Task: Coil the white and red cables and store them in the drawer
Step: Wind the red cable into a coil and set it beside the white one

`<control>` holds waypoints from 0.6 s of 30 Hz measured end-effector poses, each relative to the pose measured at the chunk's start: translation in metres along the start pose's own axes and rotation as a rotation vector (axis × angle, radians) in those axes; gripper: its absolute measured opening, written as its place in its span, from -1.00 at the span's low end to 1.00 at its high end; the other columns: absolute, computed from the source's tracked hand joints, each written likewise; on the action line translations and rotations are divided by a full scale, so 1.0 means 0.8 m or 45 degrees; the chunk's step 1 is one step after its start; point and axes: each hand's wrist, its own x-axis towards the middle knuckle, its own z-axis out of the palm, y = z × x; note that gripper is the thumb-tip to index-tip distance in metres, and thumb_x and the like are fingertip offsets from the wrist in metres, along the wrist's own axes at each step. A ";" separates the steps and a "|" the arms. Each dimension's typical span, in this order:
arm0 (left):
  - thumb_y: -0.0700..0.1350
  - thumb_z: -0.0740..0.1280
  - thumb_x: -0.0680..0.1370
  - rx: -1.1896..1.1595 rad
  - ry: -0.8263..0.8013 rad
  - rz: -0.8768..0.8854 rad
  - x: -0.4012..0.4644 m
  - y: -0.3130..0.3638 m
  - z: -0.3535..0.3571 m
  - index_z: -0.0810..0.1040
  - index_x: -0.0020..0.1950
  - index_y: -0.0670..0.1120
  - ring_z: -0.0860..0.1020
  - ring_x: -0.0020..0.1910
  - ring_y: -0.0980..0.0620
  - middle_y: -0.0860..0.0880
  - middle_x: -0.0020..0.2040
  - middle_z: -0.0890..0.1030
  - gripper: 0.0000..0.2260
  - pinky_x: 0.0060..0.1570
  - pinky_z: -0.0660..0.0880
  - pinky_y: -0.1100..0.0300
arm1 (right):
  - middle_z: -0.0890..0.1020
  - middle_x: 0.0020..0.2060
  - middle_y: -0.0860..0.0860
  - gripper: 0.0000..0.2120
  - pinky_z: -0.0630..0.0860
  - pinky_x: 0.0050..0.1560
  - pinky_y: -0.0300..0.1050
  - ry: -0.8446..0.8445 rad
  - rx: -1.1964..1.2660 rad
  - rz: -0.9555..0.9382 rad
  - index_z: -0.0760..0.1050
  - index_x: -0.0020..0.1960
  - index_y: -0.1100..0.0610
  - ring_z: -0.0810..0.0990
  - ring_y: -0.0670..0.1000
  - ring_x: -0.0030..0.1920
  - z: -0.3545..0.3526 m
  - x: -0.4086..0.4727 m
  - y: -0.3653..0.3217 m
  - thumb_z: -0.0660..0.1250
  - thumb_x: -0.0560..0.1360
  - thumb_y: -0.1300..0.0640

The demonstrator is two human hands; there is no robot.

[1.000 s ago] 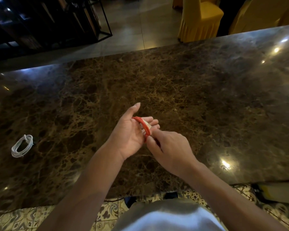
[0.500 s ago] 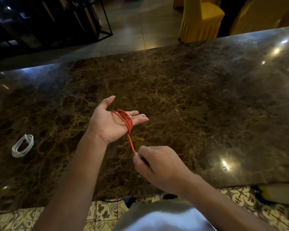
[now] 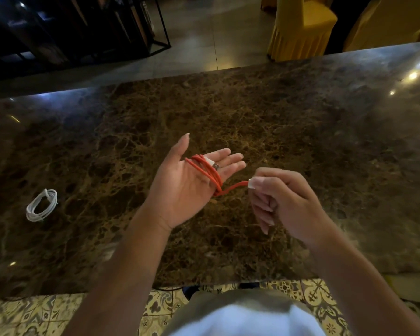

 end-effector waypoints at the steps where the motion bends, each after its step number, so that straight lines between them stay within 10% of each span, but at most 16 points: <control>1: 0.24 0.37 0.56 0.110 -0.021 0.021 0.000 -0.006 0.003 0.15 0.62 -0.30 0.34 0.57 -0.30 -0.36 0.56 0.34 -0.14 0.59 0.25 -0.05 | 0.47 -0.46 0.09 -0.68 0.49 -0.50 -0.09 0.047 -0.013 -0.018 0.44 -0.32 0.16 0.46 0.13 -0.53 -0.002 0.002 0.000 0.27 0.60 0.16; 8: 0.35 0.35 0.51 0.577 -0.066 0.167 -0.004 -0.035 0.024 0.24 0.64 -0.14 0.26 0.63 -0.04 -0.08 0.63 0.33 -0.13 0.61 0.18 0.02 | 0.68 -0.33 0.09 -0.74 0.57 -0.46 -0.07 0.490 -0.324 -0.024 0.53 -0.13 0.31 0.66 0.06 -0.37 0.000 0.016 0.007 0.30 0.68 0.18; 12: 0.37 0.40 0.46 0.551 0.011 0.191 -0.002 -0.046 0.033 0.27 0.63 -0.12 0.32 0.60 0.01 -0.06 0.61 0.36 -0.10 0.60 0.21 0.08 | 0.63 -0.36 -0.05 -0.74 0.47 -0.43 -0.24 0.712 -0.826 -0.131 0.58 -0.14 0.18 0.57 -0.12 -0.41 0.006 0.021 0.011 0.37 0.64 0.03; 16: 0.35 0.42 0.44 0.449 0.043 0.172 -0.003 -0.050 0.038 0.28 0.63 -0.13 0.32 0.58 -0.06 -0.25 0.46 0.19 -0.09 0.57 0.28 0.04 | 0.67 -0.16 -0.09 -0.83 0.63 -0.21 0.00 0.796 -1.167 -0.272 0.70 0.07 0.06 0.63 -0.09 -0.21 0.012 0.021 0.017 0.42 0.59 -0.01; 18: 0.34 0.43 0.44 0.392 0.040 0.156 -0.003 -0.053 0.038 0.29 0.62 -0.13 0.36 0.58 -0.10 -0.02 0.53 0.47 -0.10 0.59 0.26 -0.01 | 0.68 -0.10 -0.07 -0.82 0.64 -0.15 0.00 0.843 -1.178 -0.324 0.72 0.12 0.06 0.64 -0.10 -0.15 0.013 0.020 0.019 0.48 0.57 0.02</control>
